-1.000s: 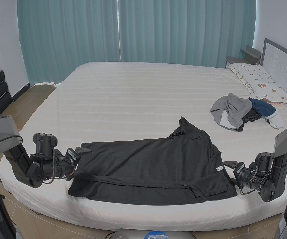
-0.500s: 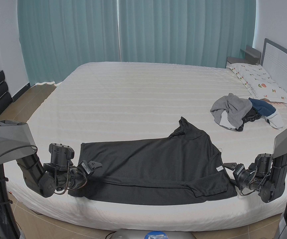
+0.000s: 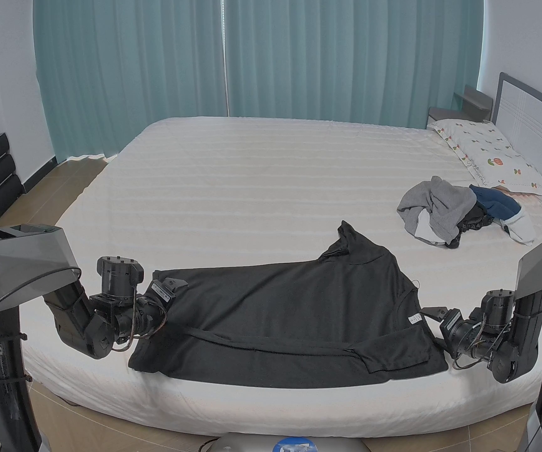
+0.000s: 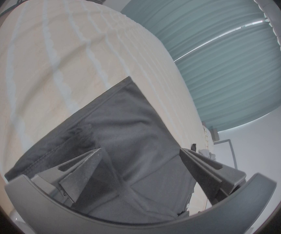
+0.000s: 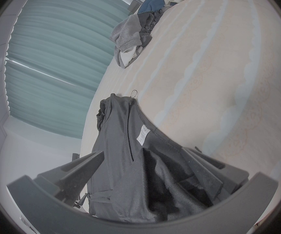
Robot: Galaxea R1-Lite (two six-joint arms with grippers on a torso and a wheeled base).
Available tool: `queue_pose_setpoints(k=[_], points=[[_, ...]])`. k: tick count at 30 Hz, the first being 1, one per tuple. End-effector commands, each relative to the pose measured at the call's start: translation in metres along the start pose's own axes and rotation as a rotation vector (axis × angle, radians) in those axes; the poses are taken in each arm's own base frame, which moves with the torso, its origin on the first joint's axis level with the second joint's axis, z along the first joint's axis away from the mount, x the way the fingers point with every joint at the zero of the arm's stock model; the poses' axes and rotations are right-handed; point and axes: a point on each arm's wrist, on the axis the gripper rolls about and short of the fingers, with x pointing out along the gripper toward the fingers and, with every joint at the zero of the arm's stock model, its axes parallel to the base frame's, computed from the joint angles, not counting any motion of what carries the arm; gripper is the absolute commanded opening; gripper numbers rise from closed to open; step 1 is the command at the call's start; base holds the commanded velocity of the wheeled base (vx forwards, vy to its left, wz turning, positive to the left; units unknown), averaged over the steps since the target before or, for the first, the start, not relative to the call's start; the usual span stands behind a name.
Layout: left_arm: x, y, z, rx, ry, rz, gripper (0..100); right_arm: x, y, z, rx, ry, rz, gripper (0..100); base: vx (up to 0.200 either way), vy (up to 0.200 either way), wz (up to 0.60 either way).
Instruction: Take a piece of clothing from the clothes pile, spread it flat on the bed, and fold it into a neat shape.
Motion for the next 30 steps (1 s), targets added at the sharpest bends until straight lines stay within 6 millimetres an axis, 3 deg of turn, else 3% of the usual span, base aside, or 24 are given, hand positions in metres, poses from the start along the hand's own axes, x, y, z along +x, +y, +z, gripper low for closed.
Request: queue_pose_setpoints(k=[1, 9, 13, 16, 17, 20, 21, 24, 30], points=[[-0.002, 0.005, 0.017, -0.031, -0.054, -0.014, 100, -0.004, 0.011, 0.007, -0.019, -0.052, 0.037, 100, 0.000, 0.000, 0.00], [0.004, 0.010, 0.026, -0.067, -0.085, -0.022, 100, -0.008, 0.055, -0.007, -0.104, -0.091, 0.124, 100, 0.000, 0.000, 0.00], [0.005, 0.012, 0.026, -0.064, -0.102, -0.051, 100, 0.004, 0.087, -0.030, -0.193, -0.014, 0.162, 100, 0.000, 0.000, 0.00], [0.004, 0.012, 0.025, -0.066, -0.102, -0.051, 100, 0.005, 0.092, -0.033, -0.201, -0.002, 0.162, 100, 0.000, 0.000, 0.00], [0.002, 0.011, 0.030, -0.097, -0.116, -0.065, 100, 0.015, 0.121, -0.054, -0.242, 0.059, 0.154, 100, 0.000, 0.000, 0.00], [0.002, 0.012, 0.033, -0.129, -0.121, -0.070, 100, 0.027, 0.145, -0.077, -0.285, 0.092, 0.146, 100, 0.000, 0.000, 0.00], [0.002, 0.012, 0.033, -0.129, -0.121, -0.070, 100, 0.027, 0.145, -0.077, -0.285, 0.092, 0.146, 100, 0.000, 0.000, 0.00], [0.001, 0.016, 0.037, -0.137, -0.130, -0.067, 100, 0.041, 0.155, -0.103, -0.325, 0.171, 0.128, 100, 0.000, 0.000, 0.00], [0.002, 0.017, 0.037, -0.137, -0.128, -0.066, 100, 0.056, 0.162, -0.123, -0.356, 0.234, 0.090, 100, 0.000, 0.000, 0.00]])
